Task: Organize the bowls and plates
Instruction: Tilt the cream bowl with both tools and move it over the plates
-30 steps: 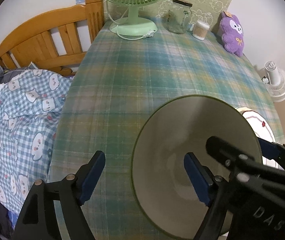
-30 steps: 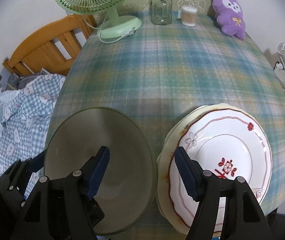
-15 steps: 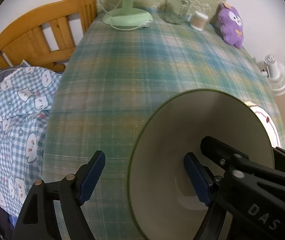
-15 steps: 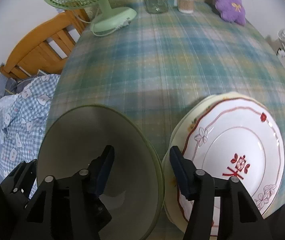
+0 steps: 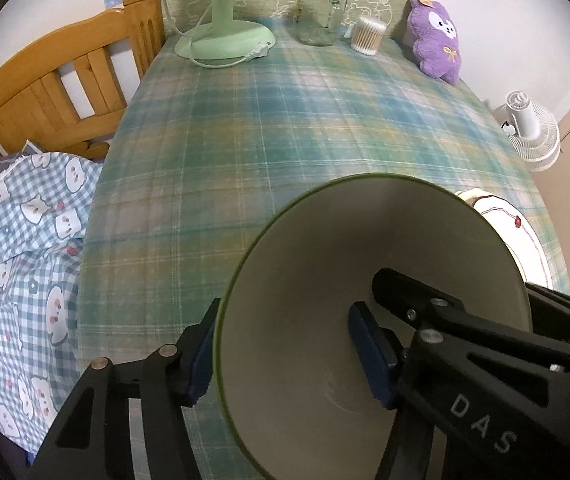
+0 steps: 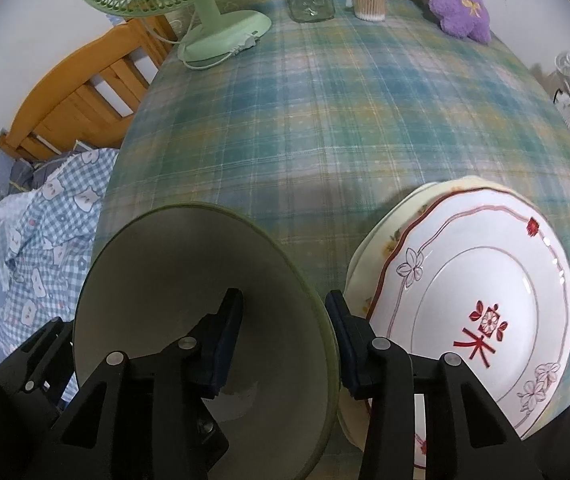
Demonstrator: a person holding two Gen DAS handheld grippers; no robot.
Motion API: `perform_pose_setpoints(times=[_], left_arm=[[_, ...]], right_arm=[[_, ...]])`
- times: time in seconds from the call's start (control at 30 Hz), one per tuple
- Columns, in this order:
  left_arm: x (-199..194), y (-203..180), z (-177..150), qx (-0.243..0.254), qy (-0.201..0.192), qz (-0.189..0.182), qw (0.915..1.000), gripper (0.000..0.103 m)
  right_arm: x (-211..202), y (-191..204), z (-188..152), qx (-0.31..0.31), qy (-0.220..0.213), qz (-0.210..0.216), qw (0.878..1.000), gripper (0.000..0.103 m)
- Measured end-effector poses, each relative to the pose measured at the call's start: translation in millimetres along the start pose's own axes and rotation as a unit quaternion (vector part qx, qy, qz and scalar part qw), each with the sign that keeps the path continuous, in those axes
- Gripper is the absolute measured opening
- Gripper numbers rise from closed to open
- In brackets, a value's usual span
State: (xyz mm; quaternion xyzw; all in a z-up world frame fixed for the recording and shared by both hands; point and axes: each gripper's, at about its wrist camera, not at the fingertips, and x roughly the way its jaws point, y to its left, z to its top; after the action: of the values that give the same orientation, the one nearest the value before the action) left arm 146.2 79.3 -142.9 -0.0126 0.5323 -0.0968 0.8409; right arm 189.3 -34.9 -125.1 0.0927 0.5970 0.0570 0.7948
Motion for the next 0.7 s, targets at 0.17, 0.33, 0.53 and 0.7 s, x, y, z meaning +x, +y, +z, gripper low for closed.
perform_pose_setpoints(times=[0.17, 0.33, 0.53, 0.7], left_arm=[[-1, -3, 0, 0.002, -0.003, -0.006, 1.0000, 0.055], [-2, -3, -1, -0.004, 0.000, -0.009, 0.9999, 0.055], [-6, -3, -3, -0.012, 0.001, -0.007, 0.9999, 0.054], [-11, -4, -4, -0.012, 0.004, -0.007, 0.9999, 0.053]], right_arm=[[-1, 2, -1, -0.004, -0.001, -0.005, 1.000, 0.046], [-3, 4, -2, -0.012, -0.002, -0.012, 1.000, 0.046], [-7, 7, -4, -0.019, 0.000, -0.013, 1.000, 0.046], [-14, 7, -5, -0.021, -0.001, -0.014, 1.000, 0.046]])
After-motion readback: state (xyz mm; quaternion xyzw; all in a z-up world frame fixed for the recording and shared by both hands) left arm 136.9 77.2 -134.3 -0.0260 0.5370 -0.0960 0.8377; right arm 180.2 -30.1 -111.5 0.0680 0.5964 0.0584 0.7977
